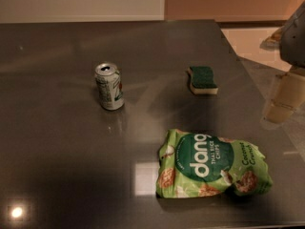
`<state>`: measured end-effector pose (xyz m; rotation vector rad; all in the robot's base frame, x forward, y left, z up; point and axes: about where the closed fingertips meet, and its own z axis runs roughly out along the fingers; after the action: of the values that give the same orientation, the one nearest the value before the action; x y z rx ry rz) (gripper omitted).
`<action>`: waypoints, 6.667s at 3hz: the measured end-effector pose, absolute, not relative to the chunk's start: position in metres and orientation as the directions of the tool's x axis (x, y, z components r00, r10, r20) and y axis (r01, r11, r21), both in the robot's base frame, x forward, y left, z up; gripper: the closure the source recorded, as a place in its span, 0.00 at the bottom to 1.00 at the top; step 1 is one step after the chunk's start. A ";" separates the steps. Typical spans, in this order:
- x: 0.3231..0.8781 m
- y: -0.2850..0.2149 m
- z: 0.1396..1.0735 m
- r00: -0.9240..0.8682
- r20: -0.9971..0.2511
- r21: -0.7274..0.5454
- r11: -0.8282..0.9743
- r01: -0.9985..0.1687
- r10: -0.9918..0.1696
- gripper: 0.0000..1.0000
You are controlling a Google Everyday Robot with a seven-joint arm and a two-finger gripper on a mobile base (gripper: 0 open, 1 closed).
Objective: Move sponge near green rice chip bag
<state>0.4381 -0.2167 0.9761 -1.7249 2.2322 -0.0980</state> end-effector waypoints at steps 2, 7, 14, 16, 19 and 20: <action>0.464 -0.217 0.971 -0.276 -0.224 -0.216 0.323 -0.921 -0.935 0.00; 0.610 -0.225 0.863 -0.607 -0.305 -0.136 0.664 -0.735 -0.734 0.00; 0.596 -0.158 0.872 -0.347 -0.412 -0.017 0.388 -0.921 -0.842 1.00; 0.545 -0.125 0.871 -0.005 -0.412 0.048 -0.016 -0.999 -0.911 1.00; 0.495 -0.131 0.877 0.087 -0.396 0.064 -0.122 -0.991 -0.914 0.59; 0.501 -0.127 0.876 0.087 -0.403 0.042 -0.114 -0.993 -0.911 0.36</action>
Offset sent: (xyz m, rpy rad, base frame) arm 0.0670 -0.0045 -0.0220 0.0634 0.0920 -0.1583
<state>0.5015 -0.1270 0.8760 -2.1226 1.9104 0.4884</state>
